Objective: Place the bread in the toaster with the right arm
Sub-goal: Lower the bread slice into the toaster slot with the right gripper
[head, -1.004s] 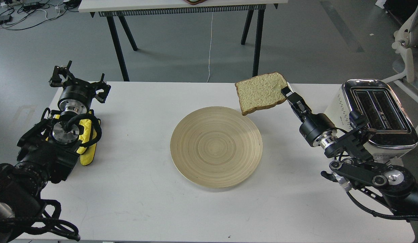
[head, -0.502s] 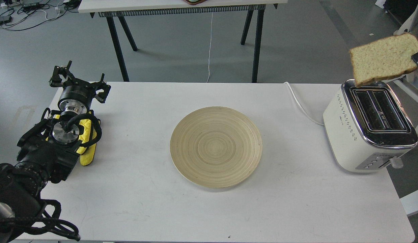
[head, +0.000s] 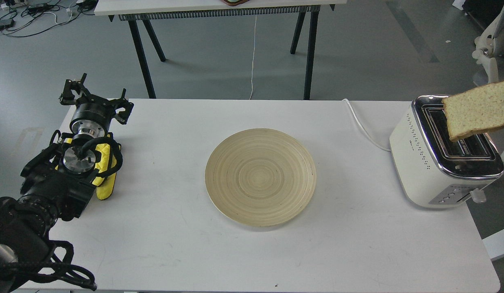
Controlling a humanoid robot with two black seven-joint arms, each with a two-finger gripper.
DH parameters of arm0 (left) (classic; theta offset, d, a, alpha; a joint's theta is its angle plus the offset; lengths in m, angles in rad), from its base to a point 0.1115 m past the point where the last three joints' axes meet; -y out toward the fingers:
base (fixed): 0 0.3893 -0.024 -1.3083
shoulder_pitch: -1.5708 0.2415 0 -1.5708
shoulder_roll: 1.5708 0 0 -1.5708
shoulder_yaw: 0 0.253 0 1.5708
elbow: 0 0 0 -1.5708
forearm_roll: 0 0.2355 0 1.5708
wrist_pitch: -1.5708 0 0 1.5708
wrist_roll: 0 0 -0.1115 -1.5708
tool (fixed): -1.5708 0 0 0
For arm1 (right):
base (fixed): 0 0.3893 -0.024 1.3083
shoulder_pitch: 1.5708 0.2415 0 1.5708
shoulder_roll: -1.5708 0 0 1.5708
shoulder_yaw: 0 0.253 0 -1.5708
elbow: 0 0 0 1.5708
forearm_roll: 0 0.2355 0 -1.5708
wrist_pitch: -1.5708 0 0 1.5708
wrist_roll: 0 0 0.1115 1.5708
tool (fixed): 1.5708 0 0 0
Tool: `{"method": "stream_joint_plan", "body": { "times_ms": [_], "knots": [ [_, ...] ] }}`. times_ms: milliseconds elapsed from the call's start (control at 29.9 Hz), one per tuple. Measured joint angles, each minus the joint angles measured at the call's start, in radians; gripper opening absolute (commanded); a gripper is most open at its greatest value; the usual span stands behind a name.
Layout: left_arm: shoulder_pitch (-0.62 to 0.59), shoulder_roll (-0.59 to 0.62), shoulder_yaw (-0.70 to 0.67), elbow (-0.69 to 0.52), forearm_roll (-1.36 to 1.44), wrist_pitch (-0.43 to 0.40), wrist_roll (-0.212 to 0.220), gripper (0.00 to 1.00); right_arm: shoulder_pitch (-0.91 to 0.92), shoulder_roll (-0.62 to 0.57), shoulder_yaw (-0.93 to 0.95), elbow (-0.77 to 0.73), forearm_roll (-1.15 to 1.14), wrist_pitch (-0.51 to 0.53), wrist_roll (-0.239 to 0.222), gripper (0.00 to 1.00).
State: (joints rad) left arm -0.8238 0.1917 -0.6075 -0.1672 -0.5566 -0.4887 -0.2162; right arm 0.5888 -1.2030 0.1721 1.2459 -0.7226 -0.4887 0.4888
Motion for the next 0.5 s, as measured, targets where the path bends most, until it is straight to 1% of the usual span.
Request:
{"method": "stream_joint_plan", "body": {
  "times_ms": [502],
  "knots": [
    [0.000, 0.000, 0.000, 0.000, 0.000, 0.000, 0.000, 1.00, -0.038, 0.000, -0.003, 0.000, 0.002, 0.000, 0.000, 0.00]
  ]
}}
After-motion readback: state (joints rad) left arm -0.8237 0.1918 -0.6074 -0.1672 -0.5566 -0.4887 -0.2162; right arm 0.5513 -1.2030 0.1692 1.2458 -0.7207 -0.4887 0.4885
